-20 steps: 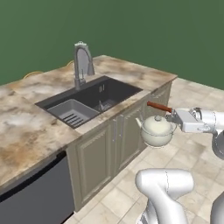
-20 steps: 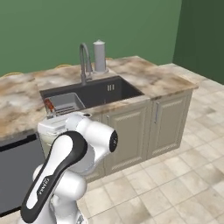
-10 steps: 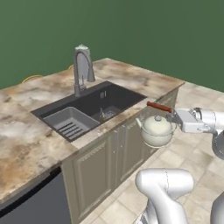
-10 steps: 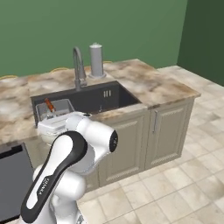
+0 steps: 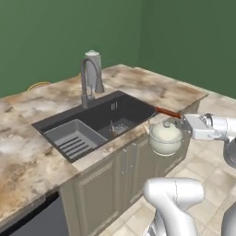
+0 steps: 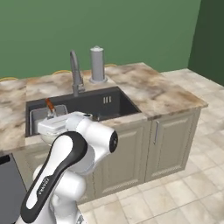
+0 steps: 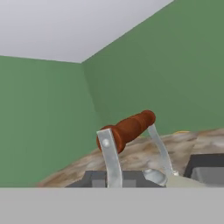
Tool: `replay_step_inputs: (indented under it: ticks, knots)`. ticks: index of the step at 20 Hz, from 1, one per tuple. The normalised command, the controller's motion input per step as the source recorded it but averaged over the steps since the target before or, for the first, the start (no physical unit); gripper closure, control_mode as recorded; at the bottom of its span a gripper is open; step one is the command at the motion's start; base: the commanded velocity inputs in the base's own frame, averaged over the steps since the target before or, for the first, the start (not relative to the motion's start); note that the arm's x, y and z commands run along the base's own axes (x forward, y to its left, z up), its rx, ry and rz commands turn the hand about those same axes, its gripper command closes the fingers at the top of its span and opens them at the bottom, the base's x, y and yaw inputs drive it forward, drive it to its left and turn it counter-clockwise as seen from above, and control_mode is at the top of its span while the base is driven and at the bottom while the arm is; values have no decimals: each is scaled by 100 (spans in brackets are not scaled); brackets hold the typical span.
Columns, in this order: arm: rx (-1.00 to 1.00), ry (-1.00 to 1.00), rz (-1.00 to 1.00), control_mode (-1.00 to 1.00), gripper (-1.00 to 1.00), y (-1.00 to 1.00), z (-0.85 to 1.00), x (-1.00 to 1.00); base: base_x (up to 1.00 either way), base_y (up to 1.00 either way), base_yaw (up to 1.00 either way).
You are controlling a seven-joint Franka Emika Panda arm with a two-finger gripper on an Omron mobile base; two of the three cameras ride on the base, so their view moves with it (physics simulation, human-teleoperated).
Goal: Open the cabinet, pick the kettle from the cabinet, and place it in the sink.
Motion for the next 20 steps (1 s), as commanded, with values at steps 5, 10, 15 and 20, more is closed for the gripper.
replay_step_inputs:
  ticks: [5,10,15,20]
  knots:
    - [0,0,0,100,100,0,0,0,40,-21,39]
    - [0,0,0,100,100,0,0,0,32,-24,39]
    - [0,0,0,100,100,0,0,0,29,-28,32]
    - [0,0,0,100,100,0,0,0,25,-33,27]
